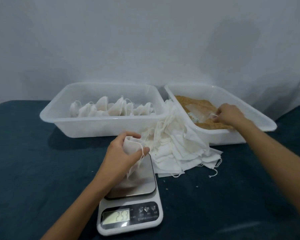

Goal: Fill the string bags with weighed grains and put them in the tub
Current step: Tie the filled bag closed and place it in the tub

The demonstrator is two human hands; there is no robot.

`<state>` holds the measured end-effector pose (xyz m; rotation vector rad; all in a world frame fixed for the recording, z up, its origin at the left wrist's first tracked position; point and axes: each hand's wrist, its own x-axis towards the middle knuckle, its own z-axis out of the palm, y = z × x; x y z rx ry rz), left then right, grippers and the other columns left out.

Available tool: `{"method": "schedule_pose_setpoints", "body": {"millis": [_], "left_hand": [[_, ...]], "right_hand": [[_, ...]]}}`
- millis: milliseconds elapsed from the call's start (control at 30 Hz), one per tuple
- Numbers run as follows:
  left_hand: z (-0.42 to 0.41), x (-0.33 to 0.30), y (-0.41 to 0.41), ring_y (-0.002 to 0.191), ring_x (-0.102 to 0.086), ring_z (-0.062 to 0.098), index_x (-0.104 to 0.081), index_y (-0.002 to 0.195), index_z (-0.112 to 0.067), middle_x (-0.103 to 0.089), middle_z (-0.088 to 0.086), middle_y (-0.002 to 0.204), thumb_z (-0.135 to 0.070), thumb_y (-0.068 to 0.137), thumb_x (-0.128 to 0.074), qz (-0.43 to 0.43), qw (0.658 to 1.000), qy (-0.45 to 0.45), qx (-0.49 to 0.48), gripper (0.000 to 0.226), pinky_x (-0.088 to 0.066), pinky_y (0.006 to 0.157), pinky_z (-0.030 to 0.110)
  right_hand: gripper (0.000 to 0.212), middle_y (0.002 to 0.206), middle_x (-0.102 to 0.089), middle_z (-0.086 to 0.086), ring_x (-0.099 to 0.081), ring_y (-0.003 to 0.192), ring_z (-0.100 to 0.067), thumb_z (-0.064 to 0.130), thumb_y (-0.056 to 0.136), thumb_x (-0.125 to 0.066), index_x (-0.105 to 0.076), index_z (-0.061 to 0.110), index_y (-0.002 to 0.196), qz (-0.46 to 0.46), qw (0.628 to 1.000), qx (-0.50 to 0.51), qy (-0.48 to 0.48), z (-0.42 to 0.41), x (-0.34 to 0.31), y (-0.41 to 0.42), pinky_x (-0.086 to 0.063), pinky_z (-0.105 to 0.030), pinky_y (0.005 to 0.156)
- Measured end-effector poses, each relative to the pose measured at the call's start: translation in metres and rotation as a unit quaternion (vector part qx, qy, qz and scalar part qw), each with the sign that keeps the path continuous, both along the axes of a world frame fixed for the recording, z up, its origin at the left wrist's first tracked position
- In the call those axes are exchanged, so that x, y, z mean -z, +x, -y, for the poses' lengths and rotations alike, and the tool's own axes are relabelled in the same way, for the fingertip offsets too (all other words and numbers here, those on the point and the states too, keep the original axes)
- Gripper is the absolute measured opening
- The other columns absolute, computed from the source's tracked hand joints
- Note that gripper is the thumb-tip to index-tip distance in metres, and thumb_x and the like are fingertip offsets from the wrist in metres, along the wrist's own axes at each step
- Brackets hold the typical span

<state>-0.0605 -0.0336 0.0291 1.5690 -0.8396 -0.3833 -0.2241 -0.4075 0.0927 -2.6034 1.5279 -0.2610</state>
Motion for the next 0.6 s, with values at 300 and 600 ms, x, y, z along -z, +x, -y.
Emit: {"method": "schedule_pose_setpoints", "body": {"millis": [300, 600], "left_hand": [[-0.006, -0.009, 0.0, 0.066, -0.068, 0.02, -0.064, 0.081, -0.017, -0.069, 0.001, 0.069, -0.034, 0.102, -0.044, 0.062, 0.987, -0.139, -0.053, 0.034, -0.058, 0.055, 0.032], [-0.006, -0.009, -0.001, 0.049, -0.051, 0.013, -0.055, 0.092, -0.037, -0.056, -0.008, 0.063, -0.043, 0.097, -0.04, 0.058, 0.986, -0.117, -0.104, 0.017, -0.055, 0.056, 0.047]], "right_hand": [[0.026, 0.084, -0.067, -0.004, -0.058, 0.074, -0.019, 0.024, 0.08, -0.083, -0.067, 0.009, 0.094, -0.072, 0.996, -0.014, 0.044, -0.008, 0.008, 0.011, -0.042, -0.031, 0.06], [0.019, 0.111, -0.062, -0.011, -0.056, 0.102, -0.027, 0.022, 0.098, -0.06, -0.066, 0.012, 0.113, 0.071, 0.96, -0.107, -0.247, -0.072, -0.013, 0.032, -0.044, -0.036, 0.086]]}}
